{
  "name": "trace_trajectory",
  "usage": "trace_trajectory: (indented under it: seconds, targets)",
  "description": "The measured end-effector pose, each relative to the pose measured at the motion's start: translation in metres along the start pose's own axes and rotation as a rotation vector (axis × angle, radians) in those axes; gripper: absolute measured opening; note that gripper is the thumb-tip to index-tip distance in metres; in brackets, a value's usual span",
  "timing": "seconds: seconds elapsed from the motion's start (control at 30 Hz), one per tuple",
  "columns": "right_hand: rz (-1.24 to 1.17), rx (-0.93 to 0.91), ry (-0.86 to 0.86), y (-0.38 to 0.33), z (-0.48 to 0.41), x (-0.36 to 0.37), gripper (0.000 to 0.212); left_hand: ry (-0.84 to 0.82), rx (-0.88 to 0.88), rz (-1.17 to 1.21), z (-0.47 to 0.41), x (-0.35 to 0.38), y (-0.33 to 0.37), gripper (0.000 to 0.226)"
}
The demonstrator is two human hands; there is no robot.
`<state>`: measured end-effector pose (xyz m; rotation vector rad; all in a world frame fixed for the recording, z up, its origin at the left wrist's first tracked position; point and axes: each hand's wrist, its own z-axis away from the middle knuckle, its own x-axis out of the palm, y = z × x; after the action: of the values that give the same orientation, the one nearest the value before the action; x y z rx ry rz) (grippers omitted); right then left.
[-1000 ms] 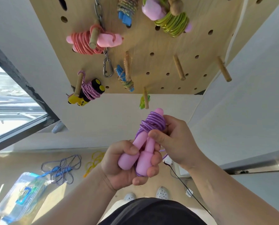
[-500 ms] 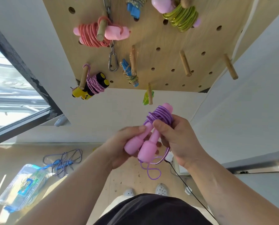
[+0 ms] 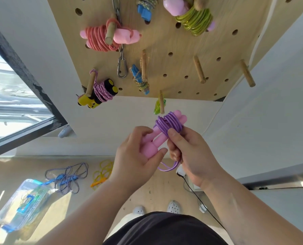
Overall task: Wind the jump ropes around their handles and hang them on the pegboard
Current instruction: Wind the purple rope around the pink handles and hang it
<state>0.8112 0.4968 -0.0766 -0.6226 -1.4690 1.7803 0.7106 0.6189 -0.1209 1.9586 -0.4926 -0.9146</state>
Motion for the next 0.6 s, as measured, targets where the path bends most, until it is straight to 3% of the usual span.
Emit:
trace_trajectory:
  seconds: [0.07,0.17,0.3,0.37,0.5,0.6]
  targets:
    - [0.063,-0.019,-0.077,-0.004,0.003,-0.006,0.013,-0.006,-0.088,0.151,-0.003,-0.004,0.003,0.037]
    - [0.261,-0.084,-0.098,-0.002,0.002,-0.019,0.025,-0.029,-0.253,0.407,-0.010,-0.007,0.006,0.025]
    - [0.387,-0.161,-0.090,-0.006,0.001,-0.029,0.019,-0.114,-0.383,0.571,-0.014,-0.008,0.011,0.015]
    - [0.391,-0.173,-0.055,-0.007,0.001,-0.029,0.019,-0.119,-0.461,0.656,-0.016,-0.010,0.015,0.013]
    - [0.321,-0.108,-0.021,0.000,0.002,-0.029,0.059,-0.146,-0.549,0.851,-0.022,-0.019,0.024,0.017]
    - [0.163,-0.081,-0.092,0.001,0.005,-0.029,0.038,-0.202,-0.632,0.935,-0.021,-0.022,0.028,0.010]
